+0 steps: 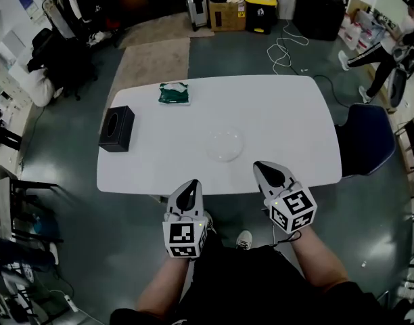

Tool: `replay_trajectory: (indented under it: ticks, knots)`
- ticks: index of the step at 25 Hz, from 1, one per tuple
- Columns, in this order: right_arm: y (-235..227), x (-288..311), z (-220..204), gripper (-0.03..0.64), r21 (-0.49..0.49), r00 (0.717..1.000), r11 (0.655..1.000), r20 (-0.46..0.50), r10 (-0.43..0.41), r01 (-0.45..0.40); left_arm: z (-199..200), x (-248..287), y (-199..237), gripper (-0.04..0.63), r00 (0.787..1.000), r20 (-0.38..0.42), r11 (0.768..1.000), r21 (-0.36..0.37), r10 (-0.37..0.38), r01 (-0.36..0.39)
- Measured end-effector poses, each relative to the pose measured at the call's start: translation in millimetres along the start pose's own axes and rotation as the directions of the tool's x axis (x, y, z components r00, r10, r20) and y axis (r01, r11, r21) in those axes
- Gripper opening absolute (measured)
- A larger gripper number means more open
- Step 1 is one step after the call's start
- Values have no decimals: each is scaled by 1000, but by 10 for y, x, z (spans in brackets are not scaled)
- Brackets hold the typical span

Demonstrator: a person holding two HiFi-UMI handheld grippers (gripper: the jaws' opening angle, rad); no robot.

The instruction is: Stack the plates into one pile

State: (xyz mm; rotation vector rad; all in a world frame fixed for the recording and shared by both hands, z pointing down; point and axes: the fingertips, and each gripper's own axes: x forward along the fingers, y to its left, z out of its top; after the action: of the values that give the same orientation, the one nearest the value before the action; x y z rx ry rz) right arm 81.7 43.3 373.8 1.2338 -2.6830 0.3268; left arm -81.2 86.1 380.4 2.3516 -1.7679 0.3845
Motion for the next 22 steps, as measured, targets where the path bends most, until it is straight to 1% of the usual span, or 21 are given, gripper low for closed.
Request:
replay_trajectory:
  ticks: [7, 14, 22]
  knots:
    - [15, -139, -62, 17, 16, 1000, 1000, 4, 18, -18, 3, -110, -168, 18, 1000, 8, 1000, -3, 9, -9]
    - [26, -155, -102, 17, 14, 1000, 1000, 4, 17, -17, -39, -79, -205, 18, 1000, 15, 1000, -6, -7, 7]
    - [53, -202, -145, 17, 9, 1000, 1000, -7, 17, -17, -68, -95, -239, 18, 1000, 16, 1000, -19, -8, 9]
